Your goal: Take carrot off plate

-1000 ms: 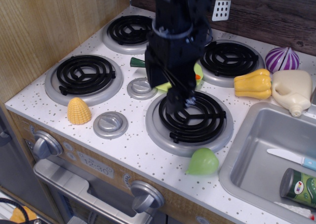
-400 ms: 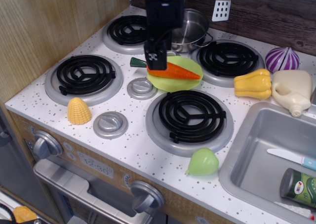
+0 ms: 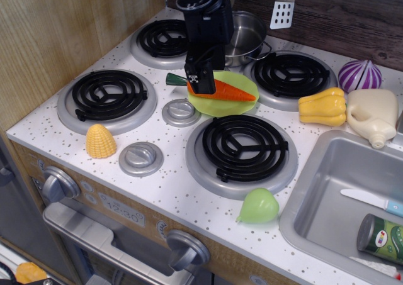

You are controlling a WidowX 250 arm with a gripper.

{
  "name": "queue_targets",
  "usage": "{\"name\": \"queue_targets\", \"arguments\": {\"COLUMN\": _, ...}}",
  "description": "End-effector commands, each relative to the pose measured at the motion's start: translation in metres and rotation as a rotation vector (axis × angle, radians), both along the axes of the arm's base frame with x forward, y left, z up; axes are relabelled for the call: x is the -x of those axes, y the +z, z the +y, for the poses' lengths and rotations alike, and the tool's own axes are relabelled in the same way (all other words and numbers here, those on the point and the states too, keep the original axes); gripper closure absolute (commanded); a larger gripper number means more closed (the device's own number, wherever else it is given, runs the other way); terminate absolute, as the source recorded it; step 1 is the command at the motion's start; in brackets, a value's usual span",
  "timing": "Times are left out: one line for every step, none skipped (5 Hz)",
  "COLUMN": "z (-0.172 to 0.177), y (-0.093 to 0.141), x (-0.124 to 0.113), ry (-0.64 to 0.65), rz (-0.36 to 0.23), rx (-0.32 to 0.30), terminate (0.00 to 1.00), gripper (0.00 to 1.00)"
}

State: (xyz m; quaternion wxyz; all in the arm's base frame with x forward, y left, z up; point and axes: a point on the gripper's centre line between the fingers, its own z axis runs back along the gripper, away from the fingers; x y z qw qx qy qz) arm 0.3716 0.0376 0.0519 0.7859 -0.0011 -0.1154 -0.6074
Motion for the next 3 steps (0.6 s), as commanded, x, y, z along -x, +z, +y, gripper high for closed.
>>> {"name": "queue_targets", "arguments": {"z": 0.01, "y": 0.001, "x": -0.015, "ry": -0.043, "rz": -0.076, "rx": 0.001, "terminate": 0.0, "gripper": 0.0}}
{"name": "queue_targets", "arguments": {"z": 0.015, "y": -0.005, "x": -0.015, "ry": -0.043, "rz": -0.081, "rx": 0.027, "terminate": 0.0, "gripper": 0.0}}
{"name": "queue_targets", "arguments": {"z": 0.017, "y": -0.012, "x": -0.017, "ry": -0.034, "rz": -0.057, "rx": 0.073, "terminate": 0.0, "gripper": 0.0}}
